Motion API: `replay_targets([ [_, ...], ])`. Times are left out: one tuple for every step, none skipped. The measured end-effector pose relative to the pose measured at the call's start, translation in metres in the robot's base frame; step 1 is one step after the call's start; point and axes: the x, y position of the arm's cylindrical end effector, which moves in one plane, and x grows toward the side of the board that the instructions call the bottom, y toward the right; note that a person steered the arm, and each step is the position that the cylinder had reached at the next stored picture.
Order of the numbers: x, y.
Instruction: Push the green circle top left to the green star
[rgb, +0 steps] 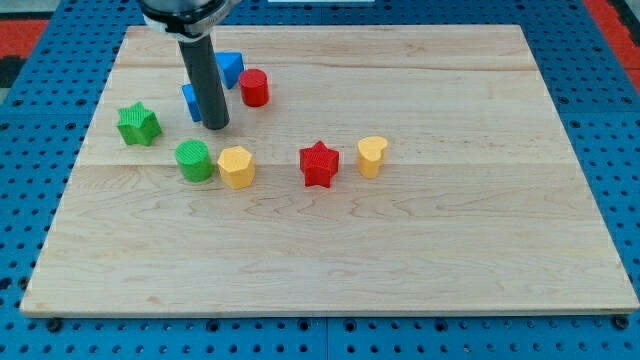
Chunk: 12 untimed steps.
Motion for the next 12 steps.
replay_targets([
  [0.027, -0.003],
  [0.061, 0.005],
  [0.097, 0.043],
  [0.095, 0.007],
  [0.054, -0.044],
  [0.017, -0.101],
  [0.033, -0.071],
  [0.031, -0.019],
  [-0.016, -0.034],
  [-0.04, -0.076],
  [-0.054, -0.066],
  [-0.058, -0.105],
])
